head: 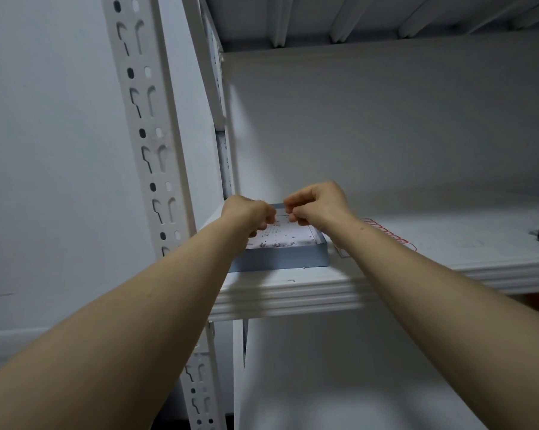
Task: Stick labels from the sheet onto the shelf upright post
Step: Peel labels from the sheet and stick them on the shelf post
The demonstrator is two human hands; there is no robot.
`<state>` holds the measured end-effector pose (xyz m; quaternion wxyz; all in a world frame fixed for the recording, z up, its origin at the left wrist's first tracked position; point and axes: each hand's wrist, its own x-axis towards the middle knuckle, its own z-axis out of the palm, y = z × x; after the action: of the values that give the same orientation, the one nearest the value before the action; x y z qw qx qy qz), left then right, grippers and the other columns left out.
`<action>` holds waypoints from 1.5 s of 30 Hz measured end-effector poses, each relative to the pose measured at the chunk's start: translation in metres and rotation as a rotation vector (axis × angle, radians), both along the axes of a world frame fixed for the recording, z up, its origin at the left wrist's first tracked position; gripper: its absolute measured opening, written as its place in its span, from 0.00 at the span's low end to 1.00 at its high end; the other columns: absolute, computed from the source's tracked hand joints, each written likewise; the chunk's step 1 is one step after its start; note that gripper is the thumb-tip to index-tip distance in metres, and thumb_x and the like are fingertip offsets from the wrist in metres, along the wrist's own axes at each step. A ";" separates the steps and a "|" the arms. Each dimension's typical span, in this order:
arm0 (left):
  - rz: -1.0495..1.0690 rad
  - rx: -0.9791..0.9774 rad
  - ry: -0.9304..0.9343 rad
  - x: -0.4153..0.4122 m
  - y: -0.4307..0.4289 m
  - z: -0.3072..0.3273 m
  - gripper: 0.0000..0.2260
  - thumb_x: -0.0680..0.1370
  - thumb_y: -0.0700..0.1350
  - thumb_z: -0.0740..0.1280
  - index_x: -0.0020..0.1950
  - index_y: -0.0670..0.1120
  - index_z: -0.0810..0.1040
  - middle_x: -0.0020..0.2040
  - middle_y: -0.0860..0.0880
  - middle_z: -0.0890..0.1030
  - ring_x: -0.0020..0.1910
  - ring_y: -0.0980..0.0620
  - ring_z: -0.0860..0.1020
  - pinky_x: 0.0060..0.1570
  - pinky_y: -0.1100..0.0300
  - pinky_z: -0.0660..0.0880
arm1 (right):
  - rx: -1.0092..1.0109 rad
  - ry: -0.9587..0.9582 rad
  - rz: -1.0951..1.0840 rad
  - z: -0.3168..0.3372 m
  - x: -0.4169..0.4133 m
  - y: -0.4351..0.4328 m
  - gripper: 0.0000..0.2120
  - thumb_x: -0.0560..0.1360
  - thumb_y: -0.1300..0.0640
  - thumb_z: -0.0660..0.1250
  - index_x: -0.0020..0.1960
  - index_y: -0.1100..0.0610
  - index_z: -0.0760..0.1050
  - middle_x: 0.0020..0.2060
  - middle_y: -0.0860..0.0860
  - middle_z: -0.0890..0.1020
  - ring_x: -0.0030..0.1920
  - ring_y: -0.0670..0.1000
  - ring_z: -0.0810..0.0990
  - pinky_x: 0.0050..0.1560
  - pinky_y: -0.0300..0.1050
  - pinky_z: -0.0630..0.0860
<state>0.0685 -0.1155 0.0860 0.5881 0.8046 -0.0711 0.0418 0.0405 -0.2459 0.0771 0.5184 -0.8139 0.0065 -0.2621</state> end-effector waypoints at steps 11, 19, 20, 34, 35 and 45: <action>0.007 0.296 -0.230 -0.020 -0.001 -0.004 0.12 0.77 0.46 0.59 0.41 0.44 0.79 0.41 0.44 0.81 0.42 0.44 0.78 0.42 0.57 0.75 | -0.415 0.009 -0.066 -0.002 -0.013 0.007 0.18 0.72 0.68 0.60 0.50 0.52 0.83 0.48 0.50 0.84 0.52 0.51 0.81 0.51 0.43 0.76; 0.251 0.215 -1.062 -0.065 0.051 -0.068 0.19 0.75 0.48 0.58 0.65 0.47 0.74 0.62 0.46 0.72 0.63 0.53 0.65 0.61 0.60 0.60 | -0.413 -0.251 -0.032 -0.014 -0.042 0.051 0.13 0.76 0.58 0.65 0.59 0.57 0.78 0.53 0.52 0.83 0.51 0.50 0.80 0.57 0.46 0.75; 0.287 0.135 -1.102 -0.067 0.062 -0.081 0.18 0.75 0.47 0.58 0.64 0.48 0.73 0.61 0.46 0.70 0.61 0.54 0.64 0.61 0.62 0.60 | -0.389 -0.287 -0.009 -0.020 -0.046 0.060 0.12 0.76 0.59 0.65 0.58 0.58 0.79 0.51 0.52 0.83 0.49 0.49 0.80 0.56 0.46 0.76; -0.198 -0.559 -0.046 -0.043 0.146 -0.081 0.22 0.82 0.55 0.51 0.59 0.45 0.80 0.52 0.45 0.81 0.51 0.49 0.78 0.59 0.54 0.73 | -0.610 -0.480 -0.073 -0.075 -0.044 0.140 0.22 0.69 0.56 0.73 0.59 0.60 0.70 0.56 0.55 0.72 0.52 0.51 0.75 0.46 0.45 0.77; -0.207 -0.530 -0.037 -0.040 0.147 -0.082 0.22 0.82 0.56 0.52 0.59 0.45 0.80 0.52 0.44 0.80 0.51 0.49 0.77 0.58 0.53 0.74 | -0.571 -0.424 -0.078 -0.075 -0.043 0.143 0.25 0.68 0.55 0.73 0.61 0.60 0.69 0.58 0.54 0.71 0.55 0.50 0.73 0.51 0.46 0.76; -0.273 -0.403 -0.095 -0.027 0.139 -0.112 0.23 0.82 0.60 0.47 0.64 0.54 0.76 0.62 0.55 0.79 0.62 0.58 0.76 0.66 0.58 0.68 | -0.055 -0.163 -0.003 -0.078 -0.037 0.172 0.26 0.64 0.56 0.67 0.62 0.52 0.72 0.56 0.49 0.78 0.56 0.49 0.77 0.58 0.50 0.76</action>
<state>0.0412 0.0231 -0.0264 0.7328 0.6511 -0.1971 0.0132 0.0034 -0.0741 -0.0006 0.4943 -0.8039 -0.0417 -0.3281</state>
